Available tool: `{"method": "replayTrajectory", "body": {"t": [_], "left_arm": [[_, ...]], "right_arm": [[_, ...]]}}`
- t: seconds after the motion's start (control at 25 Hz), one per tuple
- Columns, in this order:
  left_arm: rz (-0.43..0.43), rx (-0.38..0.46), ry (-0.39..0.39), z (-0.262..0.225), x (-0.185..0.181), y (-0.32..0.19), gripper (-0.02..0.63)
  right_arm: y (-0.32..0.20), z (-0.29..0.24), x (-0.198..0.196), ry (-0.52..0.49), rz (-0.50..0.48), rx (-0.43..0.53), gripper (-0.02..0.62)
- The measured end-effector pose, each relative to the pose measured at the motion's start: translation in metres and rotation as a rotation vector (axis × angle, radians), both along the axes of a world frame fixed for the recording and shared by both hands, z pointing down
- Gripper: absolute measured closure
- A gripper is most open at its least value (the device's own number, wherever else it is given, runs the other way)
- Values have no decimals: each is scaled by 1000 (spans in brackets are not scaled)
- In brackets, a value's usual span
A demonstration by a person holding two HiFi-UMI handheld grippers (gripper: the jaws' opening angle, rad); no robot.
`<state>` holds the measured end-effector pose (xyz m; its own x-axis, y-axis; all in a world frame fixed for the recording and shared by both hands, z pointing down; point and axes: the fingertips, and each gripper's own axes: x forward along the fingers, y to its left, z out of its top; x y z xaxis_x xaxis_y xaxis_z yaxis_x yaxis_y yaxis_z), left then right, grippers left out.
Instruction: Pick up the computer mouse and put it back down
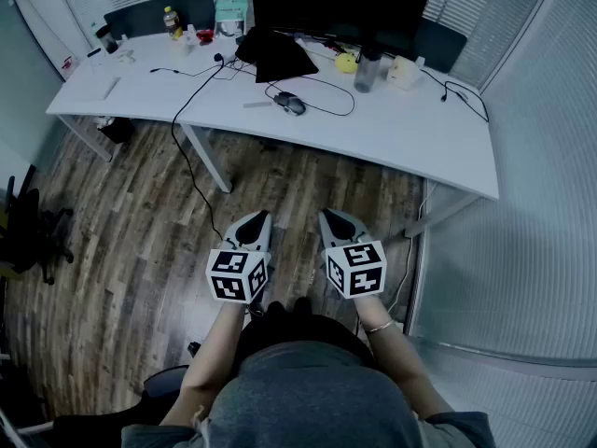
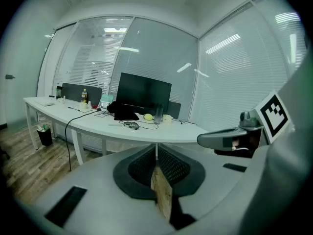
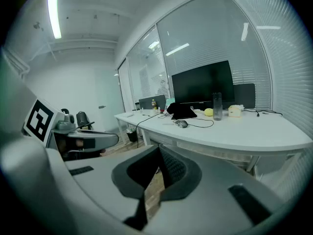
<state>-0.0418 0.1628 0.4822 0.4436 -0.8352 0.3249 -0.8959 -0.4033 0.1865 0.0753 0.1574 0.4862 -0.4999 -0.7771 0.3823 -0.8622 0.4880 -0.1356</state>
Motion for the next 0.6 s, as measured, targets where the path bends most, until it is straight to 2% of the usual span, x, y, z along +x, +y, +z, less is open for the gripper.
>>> {"method": "replayTrajectory", "body": {"t": [0.32, 0.6], "left_arm": [[-10, 8, 0, -3, 4, -8, 575], [-17, 1, -10, 1, 8, -6, 575]], "right_arm": [[-6, -3, 5, 15, -8, 18, 595], [-6, -2, 10, -16, -4, 10, 592]]}}
